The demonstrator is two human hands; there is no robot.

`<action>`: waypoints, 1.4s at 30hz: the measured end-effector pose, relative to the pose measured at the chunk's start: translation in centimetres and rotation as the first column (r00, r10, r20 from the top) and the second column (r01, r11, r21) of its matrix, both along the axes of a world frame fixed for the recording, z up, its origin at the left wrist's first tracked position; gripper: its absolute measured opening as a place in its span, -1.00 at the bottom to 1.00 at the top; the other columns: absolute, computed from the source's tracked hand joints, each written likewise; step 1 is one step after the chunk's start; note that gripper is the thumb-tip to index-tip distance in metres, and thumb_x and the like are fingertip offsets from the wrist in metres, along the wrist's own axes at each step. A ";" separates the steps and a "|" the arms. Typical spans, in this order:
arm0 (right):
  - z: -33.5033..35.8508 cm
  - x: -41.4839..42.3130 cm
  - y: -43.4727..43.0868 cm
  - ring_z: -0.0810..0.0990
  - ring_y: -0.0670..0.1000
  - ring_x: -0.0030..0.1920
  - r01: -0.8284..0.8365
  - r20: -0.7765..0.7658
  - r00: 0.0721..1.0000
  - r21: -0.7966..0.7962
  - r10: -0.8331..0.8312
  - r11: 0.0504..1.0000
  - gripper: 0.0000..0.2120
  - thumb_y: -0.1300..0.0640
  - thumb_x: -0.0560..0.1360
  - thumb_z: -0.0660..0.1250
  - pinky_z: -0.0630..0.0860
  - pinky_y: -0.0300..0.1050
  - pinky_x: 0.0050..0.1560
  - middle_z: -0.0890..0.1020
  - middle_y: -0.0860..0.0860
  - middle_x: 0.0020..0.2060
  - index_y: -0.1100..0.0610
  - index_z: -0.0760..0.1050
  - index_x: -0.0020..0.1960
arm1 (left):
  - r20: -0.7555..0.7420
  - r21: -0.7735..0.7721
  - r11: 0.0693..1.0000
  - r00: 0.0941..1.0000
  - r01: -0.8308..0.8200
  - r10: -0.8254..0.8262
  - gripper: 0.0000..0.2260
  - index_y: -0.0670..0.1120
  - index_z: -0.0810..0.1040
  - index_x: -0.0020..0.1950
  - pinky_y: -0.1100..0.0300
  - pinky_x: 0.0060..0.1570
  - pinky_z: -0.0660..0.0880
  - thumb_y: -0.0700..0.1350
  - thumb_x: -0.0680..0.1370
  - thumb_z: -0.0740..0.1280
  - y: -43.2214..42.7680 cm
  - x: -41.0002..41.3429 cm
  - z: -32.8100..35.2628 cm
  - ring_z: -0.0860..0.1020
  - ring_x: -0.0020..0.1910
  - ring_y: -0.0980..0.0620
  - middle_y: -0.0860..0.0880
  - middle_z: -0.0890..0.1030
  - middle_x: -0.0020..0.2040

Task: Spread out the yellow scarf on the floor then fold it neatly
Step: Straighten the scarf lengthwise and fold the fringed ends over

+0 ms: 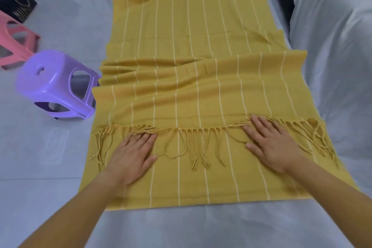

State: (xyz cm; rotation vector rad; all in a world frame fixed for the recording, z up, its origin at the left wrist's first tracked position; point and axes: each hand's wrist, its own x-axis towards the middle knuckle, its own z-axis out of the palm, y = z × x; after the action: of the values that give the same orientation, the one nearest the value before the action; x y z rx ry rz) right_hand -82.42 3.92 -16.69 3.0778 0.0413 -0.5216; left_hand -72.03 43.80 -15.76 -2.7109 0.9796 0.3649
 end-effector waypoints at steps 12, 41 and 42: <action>0.5 -13.7 -3.7 0.06 0.03 0.51 -0.192 0.029 0.981 0.089 0.190 0.977 -0.26 -0.37 0.49 0.05 0.03 0.01 0.44 0.13 0.01 0.51 0.03 0.08 0.52 | -0.139 -0.074 0.965 0.956 0.251 -0.259 -0.24 -0.12 0.13 0.52 -0.01 0.37 0.10 0.37 0.50 0.07 7.1 -7.6 -0.5 0.09 0.50 0.00 -0.05 0.15 0.52; 0.8 -33.7 -5.6 -0.02 -0.13 0.50 -0.306 0.100 0.948 0.038 0.301 0.951 -0.31 0.34 0.41 -0.09 -0.09 -0.22 0.47 0.02 -0.11 0.52 0.06 -0.02 0.53 | -0.098 -0.201 0.954 0.965 0.220 -0.243 -0.24 -0.07 0.11 0.52 0.24 0.38 0.05 -0.41 0.32 0.05 18.9 -26.8 0.1 0.23 0.43 0.05 0.00 0.28 0.47; 0.7 -34.8 -5.5 -0.01 -0.13 0.50 -0.301 0.110 0.949 0.032 0.296 0.953 -0.34 0.34 0.44 -0.12 -0.08 -0.21 0.47 0.02 -0.11 0.52 0.07 -0.01 0.53 | -0.092 -0.201 0.956 0.967 0.216 -0.238 -0.27 -0.08 0.09 0.53 0.23 0.39 0.04 -0.38 0.35 0.03 19.0 -27.6 0.1 0.21 0.44 0.05 0.00 0.27 0.47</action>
State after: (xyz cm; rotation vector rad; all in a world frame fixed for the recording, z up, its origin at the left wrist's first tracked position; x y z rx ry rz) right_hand -117.22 -1.55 -16.00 3.0548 0.5165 -0.3493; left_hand -99.65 62.79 -15.62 -2.7243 1.4108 0.4059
